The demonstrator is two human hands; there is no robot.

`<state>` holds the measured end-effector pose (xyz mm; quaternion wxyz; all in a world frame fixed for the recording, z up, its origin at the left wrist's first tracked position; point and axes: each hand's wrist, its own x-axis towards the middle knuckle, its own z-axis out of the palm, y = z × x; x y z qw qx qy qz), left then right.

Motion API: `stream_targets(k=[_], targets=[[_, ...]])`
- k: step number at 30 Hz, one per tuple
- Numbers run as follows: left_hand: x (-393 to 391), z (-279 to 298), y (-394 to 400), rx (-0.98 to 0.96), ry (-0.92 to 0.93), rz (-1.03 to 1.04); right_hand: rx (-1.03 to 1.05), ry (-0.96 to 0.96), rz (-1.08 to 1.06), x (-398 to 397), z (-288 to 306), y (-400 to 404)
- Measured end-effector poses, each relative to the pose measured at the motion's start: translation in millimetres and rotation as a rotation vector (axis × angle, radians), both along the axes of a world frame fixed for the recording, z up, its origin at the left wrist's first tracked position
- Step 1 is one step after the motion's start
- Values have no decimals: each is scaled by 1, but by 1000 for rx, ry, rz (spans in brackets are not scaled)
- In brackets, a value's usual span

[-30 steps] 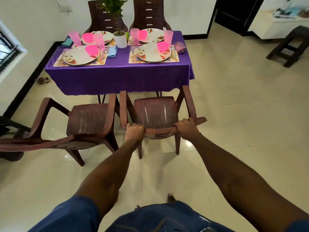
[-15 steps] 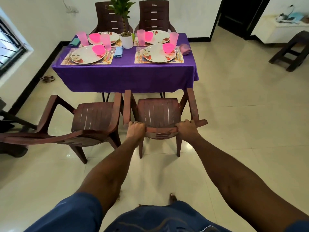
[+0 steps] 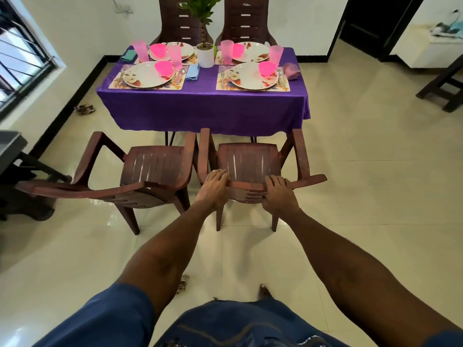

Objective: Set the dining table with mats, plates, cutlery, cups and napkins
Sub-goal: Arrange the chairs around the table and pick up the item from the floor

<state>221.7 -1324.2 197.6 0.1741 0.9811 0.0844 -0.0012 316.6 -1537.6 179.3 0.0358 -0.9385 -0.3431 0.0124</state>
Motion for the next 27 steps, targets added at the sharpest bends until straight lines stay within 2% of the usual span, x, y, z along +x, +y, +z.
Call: stream_targets(k=[4,8,10,17,23,27], targets=[[-33,-10,19,-42,-98,151,107,10,73,-26,-3,30],[-79,-25,50,36,-145,259,194,-67,147,-62,-4,80],[-106,-27,69,80,-131,296,191,-85,182,-82,-4,112],[-172,-39,140,161,-129,495,162,31,237,-130,-11,192],[-189,-46,168,202,-44,551,201,54,189,-127,-28,223],[-194,-45,199,244,-89,531,220,82,183,-132,-25,257]])
